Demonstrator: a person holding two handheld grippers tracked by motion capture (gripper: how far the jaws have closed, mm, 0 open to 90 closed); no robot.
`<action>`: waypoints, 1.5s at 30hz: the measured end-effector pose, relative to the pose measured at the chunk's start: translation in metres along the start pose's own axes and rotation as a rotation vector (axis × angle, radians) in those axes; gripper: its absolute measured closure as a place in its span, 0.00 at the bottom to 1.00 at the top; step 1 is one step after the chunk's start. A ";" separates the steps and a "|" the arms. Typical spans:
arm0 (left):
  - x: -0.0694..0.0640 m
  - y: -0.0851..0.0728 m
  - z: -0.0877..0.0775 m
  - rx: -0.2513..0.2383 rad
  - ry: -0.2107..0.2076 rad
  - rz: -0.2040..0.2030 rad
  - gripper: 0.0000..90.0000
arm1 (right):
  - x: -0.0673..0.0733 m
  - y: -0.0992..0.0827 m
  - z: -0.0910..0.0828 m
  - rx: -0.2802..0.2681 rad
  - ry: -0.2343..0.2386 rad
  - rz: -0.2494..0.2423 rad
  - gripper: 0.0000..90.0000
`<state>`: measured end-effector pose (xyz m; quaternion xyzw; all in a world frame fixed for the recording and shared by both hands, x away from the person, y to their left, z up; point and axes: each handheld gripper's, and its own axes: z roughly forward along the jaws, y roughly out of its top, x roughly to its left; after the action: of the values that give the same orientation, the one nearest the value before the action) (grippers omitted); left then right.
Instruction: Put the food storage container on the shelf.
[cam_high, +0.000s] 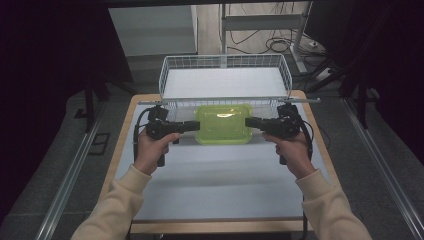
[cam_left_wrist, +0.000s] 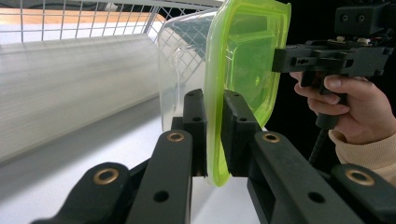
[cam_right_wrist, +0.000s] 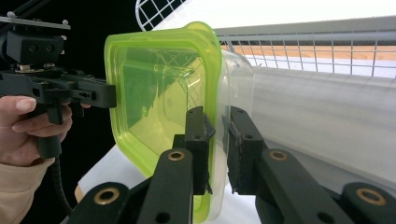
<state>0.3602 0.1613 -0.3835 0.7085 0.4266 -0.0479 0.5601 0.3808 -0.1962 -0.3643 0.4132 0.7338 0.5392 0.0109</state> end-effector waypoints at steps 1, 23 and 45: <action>0.000 0.002 0.000 -0.002 0.002 0.001 0.91 | 0.000 0.000 0.000 0.000 0.000 0.000 0.89; -0.008 0.048 -0.007 -0.019 0.025 0.055 0.91 | 0.003 0.040 -0.003 -0.036 -0.010 -0.013 0.89; 0.013 0.109 0.004 -0.006 0.041 0.020 0.90 | -0.011 0.102 0.011 -0.059 -0.058 0.016 0.89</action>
<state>0.4416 0.1639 -0.3102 0.7120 0.4311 -0.0262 0.5537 0.4533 -0.1867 -0.2919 0.4341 0.7135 0.5485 0.0399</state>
